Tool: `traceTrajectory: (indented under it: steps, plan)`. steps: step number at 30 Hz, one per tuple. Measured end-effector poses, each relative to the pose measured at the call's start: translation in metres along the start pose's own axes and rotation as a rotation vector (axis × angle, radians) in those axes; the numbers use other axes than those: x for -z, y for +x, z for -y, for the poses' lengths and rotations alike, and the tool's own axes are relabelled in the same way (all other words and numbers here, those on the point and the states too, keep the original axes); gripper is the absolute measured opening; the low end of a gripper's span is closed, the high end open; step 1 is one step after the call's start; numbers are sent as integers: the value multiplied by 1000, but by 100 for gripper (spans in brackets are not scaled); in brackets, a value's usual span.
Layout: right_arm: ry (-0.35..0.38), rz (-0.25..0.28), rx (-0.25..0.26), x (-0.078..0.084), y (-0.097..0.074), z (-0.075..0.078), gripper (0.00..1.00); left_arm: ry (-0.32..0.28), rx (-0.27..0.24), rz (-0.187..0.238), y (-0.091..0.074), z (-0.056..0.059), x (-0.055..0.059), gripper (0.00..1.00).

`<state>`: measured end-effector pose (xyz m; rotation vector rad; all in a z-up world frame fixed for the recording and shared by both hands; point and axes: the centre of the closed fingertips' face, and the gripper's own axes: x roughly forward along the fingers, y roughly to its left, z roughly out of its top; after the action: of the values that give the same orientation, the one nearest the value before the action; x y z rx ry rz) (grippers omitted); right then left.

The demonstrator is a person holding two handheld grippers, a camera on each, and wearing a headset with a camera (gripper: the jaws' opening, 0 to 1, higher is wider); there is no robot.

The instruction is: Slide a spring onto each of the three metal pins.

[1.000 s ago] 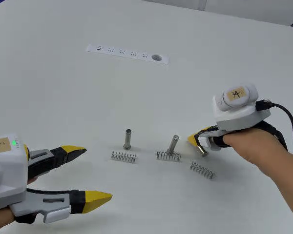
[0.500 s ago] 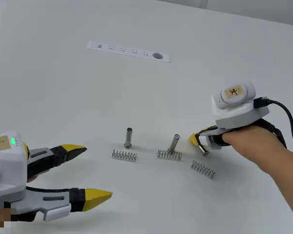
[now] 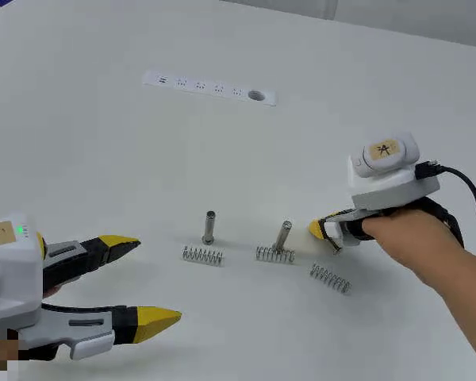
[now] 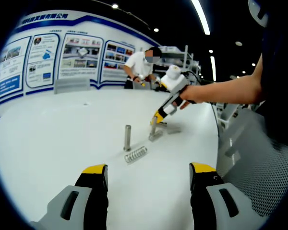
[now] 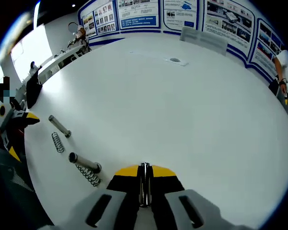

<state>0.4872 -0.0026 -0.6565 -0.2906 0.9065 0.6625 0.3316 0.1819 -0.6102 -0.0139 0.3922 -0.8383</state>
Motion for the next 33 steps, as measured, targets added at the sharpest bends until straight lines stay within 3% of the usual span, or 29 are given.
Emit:
traceTrajectory:
  steps: [14,33]
  plan:
    - [-8,63,19,-4,-27,1,8,32,11,4,1,7,-12,70]
    - [-7,115,29,-1,-44,-2,9,50,7,9,-3,10,-17,70]
